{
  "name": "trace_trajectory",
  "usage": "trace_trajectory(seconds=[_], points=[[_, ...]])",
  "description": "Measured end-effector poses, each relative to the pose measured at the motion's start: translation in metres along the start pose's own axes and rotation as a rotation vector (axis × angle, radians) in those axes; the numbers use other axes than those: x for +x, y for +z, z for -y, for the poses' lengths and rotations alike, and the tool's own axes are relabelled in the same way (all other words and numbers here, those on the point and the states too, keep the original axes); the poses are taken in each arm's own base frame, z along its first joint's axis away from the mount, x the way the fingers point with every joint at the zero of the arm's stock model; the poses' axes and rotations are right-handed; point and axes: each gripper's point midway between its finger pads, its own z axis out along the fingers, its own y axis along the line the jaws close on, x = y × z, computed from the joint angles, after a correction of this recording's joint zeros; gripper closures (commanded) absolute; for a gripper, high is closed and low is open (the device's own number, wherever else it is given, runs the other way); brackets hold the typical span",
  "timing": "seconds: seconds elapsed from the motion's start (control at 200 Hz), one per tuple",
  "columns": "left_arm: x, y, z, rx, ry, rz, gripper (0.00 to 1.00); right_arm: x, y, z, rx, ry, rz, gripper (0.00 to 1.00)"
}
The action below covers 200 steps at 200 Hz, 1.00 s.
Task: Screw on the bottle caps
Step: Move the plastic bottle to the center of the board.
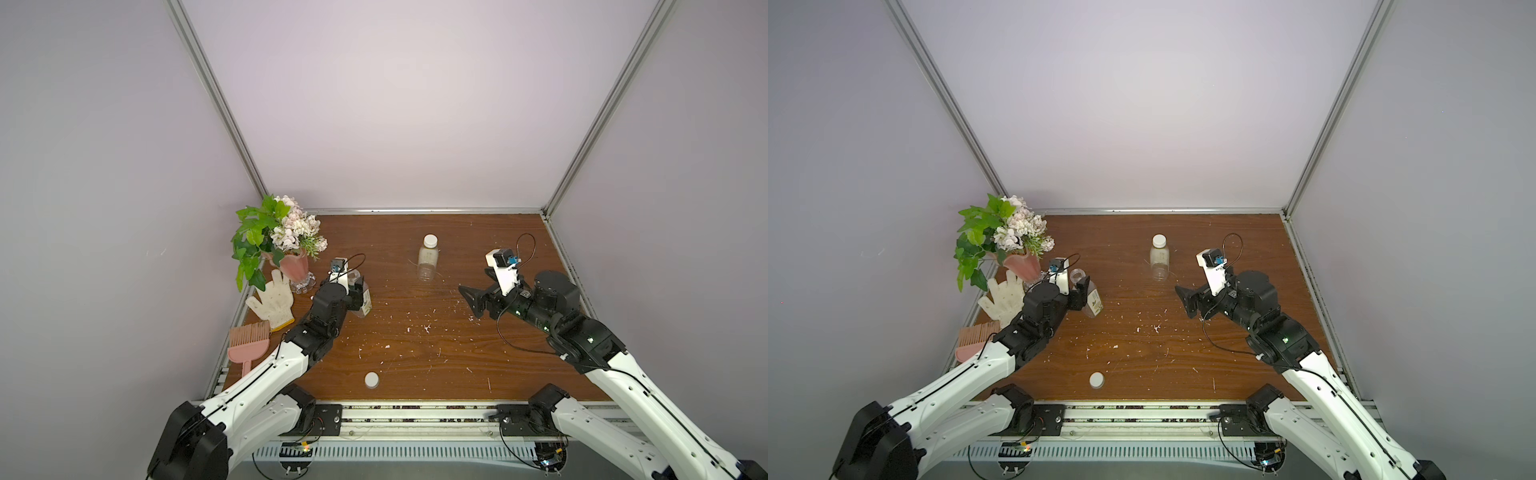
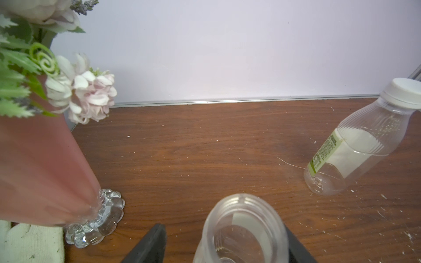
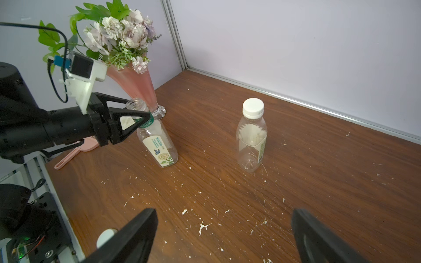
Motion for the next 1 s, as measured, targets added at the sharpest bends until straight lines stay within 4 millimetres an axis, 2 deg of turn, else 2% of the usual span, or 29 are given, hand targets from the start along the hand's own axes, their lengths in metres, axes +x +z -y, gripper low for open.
trace_trajectory(seconds=[0.215, 0.485, 0.711, 1.001], points=[[0.0, 0.002, 0.005, 0.023, 0.007, 0.003, 0.36, 0.022, 0.006, -0.009, -0.03, 0.004, -0.056, 0.04], [0.001, 0.007, 0.01, 0.043, 0.021, 0.0, 0.42, 0.072, 0.018, -0.053, -0.141, -0.046, -0.178, 0.05], [0.001, 0.009, 0.011, 0.048, 0.027, 0.001, 0.48, 0.09, 0.024, -0.072, -0.171, -0.093, -0.207, 0.06], [-0.003, 0.009, 0.013, 0.053, 0.03, 0.015, 0.54, 0.102, 0.032, -0.078, -0.159, -0.118, -0.223, 0.07]])
